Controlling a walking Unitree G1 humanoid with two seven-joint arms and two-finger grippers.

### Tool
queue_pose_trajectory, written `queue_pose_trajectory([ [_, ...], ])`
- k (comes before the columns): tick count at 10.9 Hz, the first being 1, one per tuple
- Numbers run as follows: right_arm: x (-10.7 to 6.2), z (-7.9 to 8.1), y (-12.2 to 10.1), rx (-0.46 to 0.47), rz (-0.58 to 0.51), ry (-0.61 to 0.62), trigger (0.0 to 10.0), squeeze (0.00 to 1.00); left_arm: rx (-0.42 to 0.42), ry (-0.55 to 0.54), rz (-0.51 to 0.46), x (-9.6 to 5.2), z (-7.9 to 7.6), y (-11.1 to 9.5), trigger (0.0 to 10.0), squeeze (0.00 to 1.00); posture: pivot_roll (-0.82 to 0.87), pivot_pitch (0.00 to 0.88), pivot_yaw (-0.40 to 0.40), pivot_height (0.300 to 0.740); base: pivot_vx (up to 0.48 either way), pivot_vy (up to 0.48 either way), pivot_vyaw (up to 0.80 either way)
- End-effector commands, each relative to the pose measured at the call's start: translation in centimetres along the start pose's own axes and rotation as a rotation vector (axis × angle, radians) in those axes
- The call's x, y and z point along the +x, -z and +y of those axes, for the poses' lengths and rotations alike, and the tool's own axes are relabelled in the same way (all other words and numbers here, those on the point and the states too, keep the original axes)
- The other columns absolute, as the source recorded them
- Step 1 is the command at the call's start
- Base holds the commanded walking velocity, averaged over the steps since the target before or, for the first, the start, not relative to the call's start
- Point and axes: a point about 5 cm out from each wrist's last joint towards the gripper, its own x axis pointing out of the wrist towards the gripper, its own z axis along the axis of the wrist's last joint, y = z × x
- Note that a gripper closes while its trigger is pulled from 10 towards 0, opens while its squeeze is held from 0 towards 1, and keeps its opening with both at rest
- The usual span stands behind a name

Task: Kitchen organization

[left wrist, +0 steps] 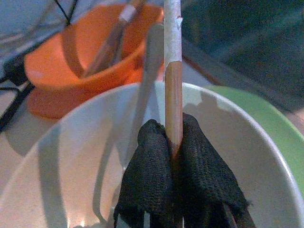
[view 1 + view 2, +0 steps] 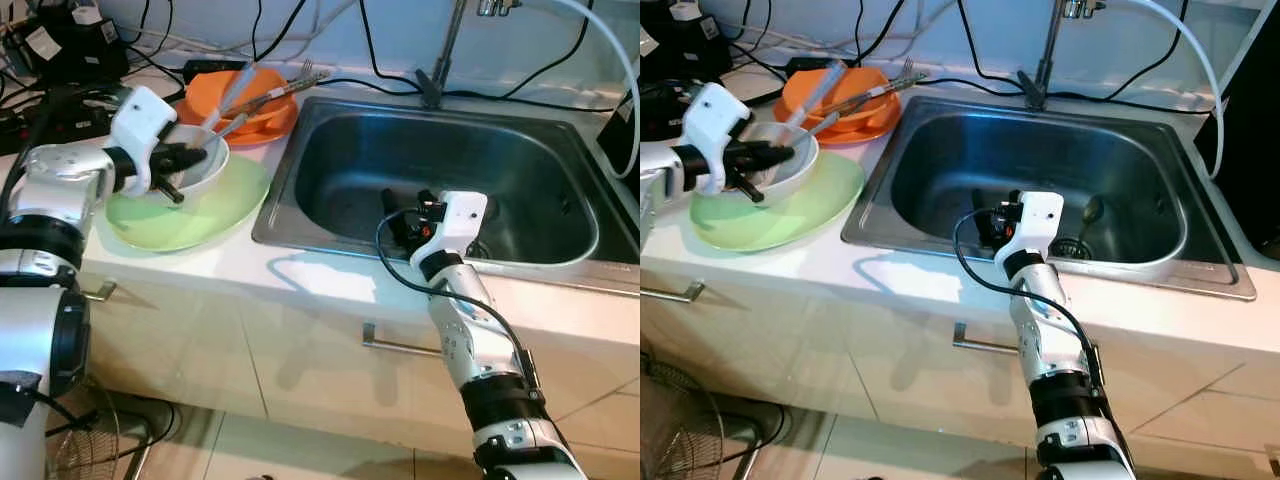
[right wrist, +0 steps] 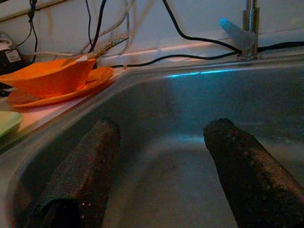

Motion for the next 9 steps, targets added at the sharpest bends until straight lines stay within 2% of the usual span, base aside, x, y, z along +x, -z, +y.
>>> queue_pose_trajectory([
  [1, -0.1, -0.8, 0.7, 0.013, 0.036, 0.02, 10.0, 0.0, 0.034, -0.062, -0.118, -0.5, 0.9, -2.2, 10.0, 0.0, 0.19, 0.052, 0.001, 0.74, 0.0, 0.0, 0.0],
  [2, 0.0, -0.7, 0.6, 0.014, 0.031, 0.017, 10.0, 0.0, 0.04, -0.129, -0.285, -0.3, 1.0, -5.0, 10.0, 0.0, 0.19, 0.047, 0.001, 0.74, 0.0, 0.0, 0.0],
  [3, 0.2, -0.7, 0.5, 0.015, 0.026, 0.015, 10.0, 0.0, 0.099, -0.135, -0.384, 0.1, 0.1, -7.0, 10.0, 0.0, 0.19, 0.04, -0.001, 0.74, 0.0, 0.0, 0.0],
  [4, 0.5, -0.7, 0.3, 0.018, 0.019, 0.013, 10.0, 0.0, 0.21, -0.125, -0.429, 0.3, -0.6, -8.0, 10.0, 0.0, 0.19, 0.034, -0.003, 0.74, 0.0, 0.0, 0.0],
  [6, 1.0, -0.6, -0.2, 0.04, 0.001, 0.02, 10.0, 0.0, 0.344, -0.04, -0.522, 2.4, -5.6, -10.1, 10.0, 0.0, 0.18, 0.029, 0.005, 0.74, 0.0, 0.0, 0.0],
  [7, 1.1, -0.6, -0.5, 0.041, -0.008, 0.014, 10.0, 0.02, 0.322, -0.007, -0.557, 3.0, -7.6, -10.4, 10.0, 0.0, 0.18, 0.029, 0.012, 0.74, 0.0, 0.0, 0.0],
  [8, 1.1, -0.6, -0.8, 0.046, -0.022, 0.008, 10.0, 1.0, 0.263, 0.019, -0.575, 3.7, -9.4, -10.1, 10.0, 0.0, 0.17, 0.027, 0.019, 0.74, 0.0, 0.0, 0.0],
  [9, 1.0, -1.5, -2.3, 0.095, -0.077, 0.019, 10.0, 1.0, 0.184, 0.058, -0.58, 4.7, -12.4, -9.0, 10.0, 0.0, 0.16, 0.021, 0.028, 0.74, 0.0, 0.0, 0.0],
])
